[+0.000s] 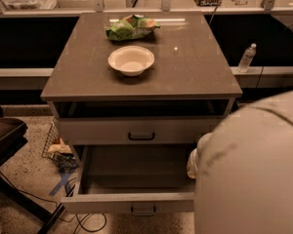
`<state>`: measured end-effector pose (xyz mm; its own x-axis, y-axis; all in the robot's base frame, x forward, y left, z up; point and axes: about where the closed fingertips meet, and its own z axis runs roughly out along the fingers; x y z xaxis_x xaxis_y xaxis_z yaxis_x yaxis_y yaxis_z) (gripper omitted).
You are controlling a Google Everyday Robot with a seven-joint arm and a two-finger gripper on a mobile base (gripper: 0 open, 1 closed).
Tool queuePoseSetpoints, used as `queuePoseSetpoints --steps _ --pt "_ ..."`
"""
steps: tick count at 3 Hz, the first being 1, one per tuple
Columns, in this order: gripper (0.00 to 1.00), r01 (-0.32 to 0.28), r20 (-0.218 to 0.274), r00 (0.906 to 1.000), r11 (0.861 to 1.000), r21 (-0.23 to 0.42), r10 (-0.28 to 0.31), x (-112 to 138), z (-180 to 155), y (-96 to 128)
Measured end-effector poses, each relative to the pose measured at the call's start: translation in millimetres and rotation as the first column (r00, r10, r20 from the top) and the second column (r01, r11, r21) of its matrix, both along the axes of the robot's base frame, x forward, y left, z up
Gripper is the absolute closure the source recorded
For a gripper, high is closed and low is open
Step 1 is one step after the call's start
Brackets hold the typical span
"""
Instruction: Open middle drawer
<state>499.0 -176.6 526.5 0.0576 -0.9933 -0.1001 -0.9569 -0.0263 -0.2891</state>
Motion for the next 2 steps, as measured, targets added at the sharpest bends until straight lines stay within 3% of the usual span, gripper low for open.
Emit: queuePoseSetpoints --steps 2 --pt "1.0 0.006 -0.073 0.9973 1.0 -0.005 -0.006 22 -82 -18"
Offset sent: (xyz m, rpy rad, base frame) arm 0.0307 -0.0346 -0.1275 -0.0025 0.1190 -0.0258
